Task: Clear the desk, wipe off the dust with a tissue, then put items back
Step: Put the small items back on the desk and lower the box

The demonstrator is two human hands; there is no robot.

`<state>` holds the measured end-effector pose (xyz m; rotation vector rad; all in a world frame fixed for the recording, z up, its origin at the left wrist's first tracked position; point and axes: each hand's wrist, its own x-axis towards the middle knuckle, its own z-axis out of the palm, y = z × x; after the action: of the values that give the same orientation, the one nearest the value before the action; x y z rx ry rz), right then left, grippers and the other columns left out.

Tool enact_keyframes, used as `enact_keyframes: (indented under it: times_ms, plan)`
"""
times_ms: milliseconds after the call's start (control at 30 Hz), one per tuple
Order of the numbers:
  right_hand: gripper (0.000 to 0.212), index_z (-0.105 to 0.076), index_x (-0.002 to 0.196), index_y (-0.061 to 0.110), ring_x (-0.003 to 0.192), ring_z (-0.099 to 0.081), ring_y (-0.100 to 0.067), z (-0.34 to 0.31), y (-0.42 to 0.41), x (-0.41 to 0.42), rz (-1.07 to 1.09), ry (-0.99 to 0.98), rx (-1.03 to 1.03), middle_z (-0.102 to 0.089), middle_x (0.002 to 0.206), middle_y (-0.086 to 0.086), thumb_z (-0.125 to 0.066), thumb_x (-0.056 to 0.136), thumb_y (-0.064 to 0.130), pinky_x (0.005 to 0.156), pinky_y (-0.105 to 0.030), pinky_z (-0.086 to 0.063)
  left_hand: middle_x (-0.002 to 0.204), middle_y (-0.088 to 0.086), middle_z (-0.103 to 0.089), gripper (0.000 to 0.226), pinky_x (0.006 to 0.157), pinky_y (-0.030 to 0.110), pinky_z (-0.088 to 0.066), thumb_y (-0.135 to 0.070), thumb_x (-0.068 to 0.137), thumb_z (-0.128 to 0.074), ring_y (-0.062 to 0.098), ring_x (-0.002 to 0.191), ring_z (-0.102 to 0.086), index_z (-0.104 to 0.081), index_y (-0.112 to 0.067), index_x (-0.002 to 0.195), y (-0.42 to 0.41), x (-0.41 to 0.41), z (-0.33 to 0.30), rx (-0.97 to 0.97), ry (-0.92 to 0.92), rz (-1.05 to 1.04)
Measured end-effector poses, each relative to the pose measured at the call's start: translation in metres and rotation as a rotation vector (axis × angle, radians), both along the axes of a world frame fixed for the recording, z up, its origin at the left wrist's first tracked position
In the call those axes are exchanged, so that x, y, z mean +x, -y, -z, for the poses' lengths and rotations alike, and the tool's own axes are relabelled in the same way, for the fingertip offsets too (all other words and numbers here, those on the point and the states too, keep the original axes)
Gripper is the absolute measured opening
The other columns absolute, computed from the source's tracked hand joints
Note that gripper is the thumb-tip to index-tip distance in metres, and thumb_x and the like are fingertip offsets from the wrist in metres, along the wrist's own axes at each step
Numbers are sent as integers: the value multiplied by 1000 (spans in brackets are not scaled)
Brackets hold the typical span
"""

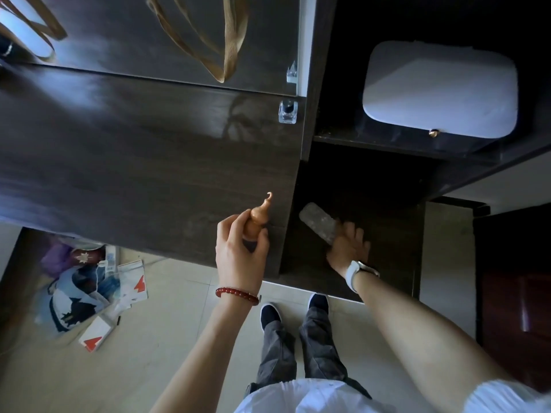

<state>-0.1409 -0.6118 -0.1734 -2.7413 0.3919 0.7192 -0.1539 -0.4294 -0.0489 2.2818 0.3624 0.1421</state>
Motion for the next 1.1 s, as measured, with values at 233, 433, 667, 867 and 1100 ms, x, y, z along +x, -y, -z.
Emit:
enact_keyframes:
  times_ms: [233,433,667,867,1100]
  plan:
    - [82,-9,144,18,132,-21,-32,-7,67,2,-268,-28,-84,-20,147,-10,-53,79,-1,102,-46,-32,113,13,-55,36,73,21,-42,-8,77,-68,13,94,-49,-60,-6,112,18,4,1,-24,-19,-20]
    - [85,-1,145,18,134,-20,-31,-10,71,5,-350,-53,-128,-19,148,-12,-56,81,7,107,-45,-25,108,8,-56,30,74,26,-42,-6,77,-67,12,90,-50,-61,-5,106,23,8,0,-66,-65,-115]
    - [59,-38,135,7,123,-43,-38,-60,36,-7,-195,272,222,-41,136,-19,-62,81,13,102,-48,-33,99,1,-49,25,64,4,-43,-8,75,-70,15,87,-53,-62,-4,99,20,5,-17,-211,-80,-291]
    - [46,-41,134,8,132,-34,-24,-120,-22,8,-275,466,483,-40,140,-12,-50,89,10,108,-30,-26,77,-12,-52,16,78,32,-47,-13,76,-67,7,74,-54,-59,-16,90,2,30,-36,-250,-78,-306]
    - [58,-21,142,9,142,-9,-27,-125,-77,54,-427,338,256,-15,152,-17,-46,93,27,116,-34,-6,98,8,-65,26,75,23,-38,-19,76,-68,15,86,-57,-64,-15,101,-31,113,-28,-231,-132,-76]
